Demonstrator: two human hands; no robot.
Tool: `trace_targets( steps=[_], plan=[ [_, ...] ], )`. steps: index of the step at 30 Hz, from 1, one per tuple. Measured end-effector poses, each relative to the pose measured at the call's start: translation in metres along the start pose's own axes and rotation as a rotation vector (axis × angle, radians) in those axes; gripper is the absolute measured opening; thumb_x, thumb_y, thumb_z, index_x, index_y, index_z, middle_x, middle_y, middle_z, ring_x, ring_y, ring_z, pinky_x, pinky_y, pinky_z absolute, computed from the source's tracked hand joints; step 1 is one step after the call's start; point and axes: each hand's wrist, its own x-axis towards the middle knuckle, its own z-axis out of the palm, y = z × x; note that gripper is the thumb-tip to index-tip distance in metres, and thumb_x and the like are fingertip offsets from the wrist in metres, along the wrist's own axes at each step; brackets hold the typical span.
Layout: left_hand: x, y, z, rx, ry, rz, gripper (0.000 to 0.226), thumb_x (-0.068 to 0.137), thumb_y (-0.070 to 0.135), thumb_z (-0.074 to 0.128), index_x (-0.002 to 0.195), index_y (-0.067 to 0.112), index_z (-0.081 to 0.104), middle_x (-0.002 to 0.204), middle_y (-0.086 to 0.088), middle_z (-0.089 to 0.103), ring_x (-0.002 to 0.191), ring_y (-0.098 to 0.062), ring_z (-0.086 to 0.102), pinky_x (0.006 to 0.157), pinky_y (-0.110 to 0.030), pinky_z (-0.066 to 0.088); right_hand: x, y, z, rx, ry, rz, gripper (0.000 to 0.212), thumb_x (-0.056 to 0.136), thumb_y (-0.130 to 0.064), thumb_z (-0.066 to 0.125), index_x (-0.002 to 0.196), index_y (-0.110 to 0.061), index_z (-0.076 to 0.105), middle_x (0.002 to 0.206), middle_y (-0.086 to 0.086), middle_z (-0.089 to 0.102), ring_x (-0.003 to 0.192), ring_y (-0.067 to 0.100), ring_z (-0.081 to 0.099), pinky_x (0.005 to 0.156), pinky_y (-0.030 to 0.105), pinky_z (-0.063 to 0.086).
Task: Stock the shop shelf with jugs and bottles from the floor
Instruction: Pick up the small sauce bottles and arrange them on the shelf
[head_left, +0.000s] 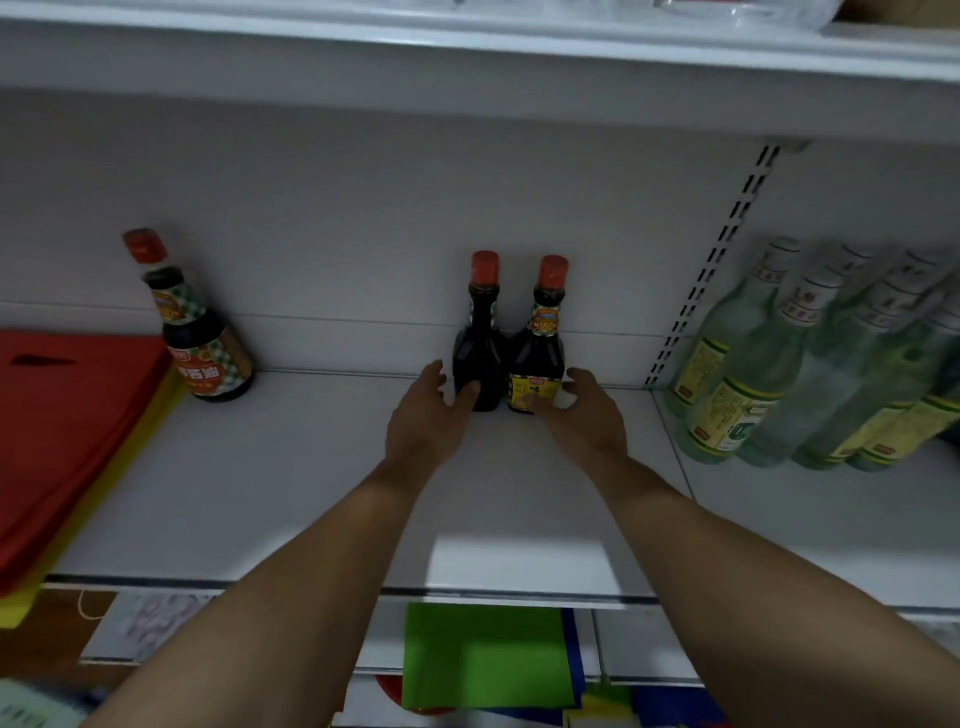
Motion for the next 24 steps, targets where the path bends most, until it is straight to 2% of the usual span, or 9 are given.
trace_targets(
  steps=[3, 6, 11, 14, 16, 20, 24],
  plan=[
    [-0.021, -0.005, -0.009, 0.107, 0.015, 0.041, 0.037, 0.095, 0.046, 0.049, 0.124, 0.026, 0.060, 0.128, 0.003, 0.062, 0.115, -0.018, 0.057, 0.083, -0.020, 0.035, -0.020, 0.001, -0.006, -0.005, 0.024, -0.010, 0.053, 0.084, -0.052, 0.065, 0.126, -0.024, 0.051, 0.126, -0.001, 0.060, 0.111, 0.022, 0.058, 0.094, 0.038, 0.050],
    [-0.040, -0.009, -0.016, 0.152, -0.015, 0.071, 0.032, 0.097, 0.044, 0.045, 0.113, 0.026, 0.065, 0.120, 0.000, 0.066, 0.108, -0.021, 0.059, 0.079, -0.022, 0.036, -0.039, -0.003, -0.010, -0.033, 0.048, -0.050, 0.036, 0.088, -0.050, 0.060, 0.112, -0.023, 0.056, 0.112, -0.002, 0.063, 0.103, 0.021, 0.060, 0.089, 0.037, 0.051],
    [-0.082, -0.018, -0.025, 0.168, -0.045, 0.048, 0.031, 0.096, 0.045, 0.046, 0.111, 0.026, 0.064, 0.117, 0.001, 0.066, 0.104, -0.021, 0.060, 0.078, -0.024, 0.040, -0.075, -0.011, -0.015, -0.116, 0.015, -0.078, 0.030, 0.090, -0.052, 0.055, 0.102, -0.025, 0.054, 0.112, -0.002, 0.063, 0.099, 0.019, 0.059, 0.084, 0.030, 0.049],
    [-0.112, -0.026, -0.029, 0.148, 0.035, 0.044, 0.025, 0.092, 0.045, 0.052, 0.104, 0.028, 0.066, 0.110, 0.001, 0.069, 0.103, -0.023, 0.062, 0.077, -0.024, 0.041, -0.097, -0.012, -0.018, -0.123, -0.008, -0.107, 0.037, 0.091, -0.049, 0.054, 0.114, -0.020, 0.057, 0.114, -0.002, 0.063, 0.102, 0.020, 0.059, 0.080, 0.027, 0.044],
    [-0.134, -0.033, -0.030, 0.152, 0.074, 0.035, 0.027, 0.090, 0.048, 0.054, 0.103, 0.029, 0.067, 0.107, 0.002, 0.071, 0.102, -0.023, 0.063, 0.082, -0.027, 0.047, -0.114, -0.010, -0.020, -0.108, -0.001, -0.129, 0.039, 0.091, -0.047, 0.056, 0.116, -0.018, 0.058, 0.112, -0.001, 0.064, 0.103, 0.021, 0.058, 0.080, 0.025, 0.042],
    [-0.185, -0.047, -0.030, 0.119, 0.116, 0.005, 0.028, 0.088, 0.051, 0.057, 0.097, 0.027, 0.067, 0.095, 0.007, 0.071, 0.092, -0.018, 0.065, 0.082, -0.030, 0.051, -0.151, 0.003, -0.021, -0.084, -0.022, -0.196, 0.038, 0.090, -0.047, 0.058, 0.112, -0.016, 0.060, 0.108, 0.002, 0.067, 0.103, 0.024, 0.061, 0.087, 0.031, 0.047],
    [-0.236, -0.067, -0.022, 0.174, 0.099, -0.004, 0.026, 0.088, 0.050, 0.058, 0.089, 0.025, 0.066, 0.089, 0.005, 0.070, 0.088, -0.017, 0.066, 0.079, -0.030, 0.051, -0.187, 0.023, -0.022, -0.053, -0.078, -0.193, 0.031, 0.089, -0.047, 0.058, 0.103, -0.019, 0.061, 0.097, -0.005, 0.064, 0.099, 0.023, 0.061, 0.088, 0.036, 0.049]
  ],
)
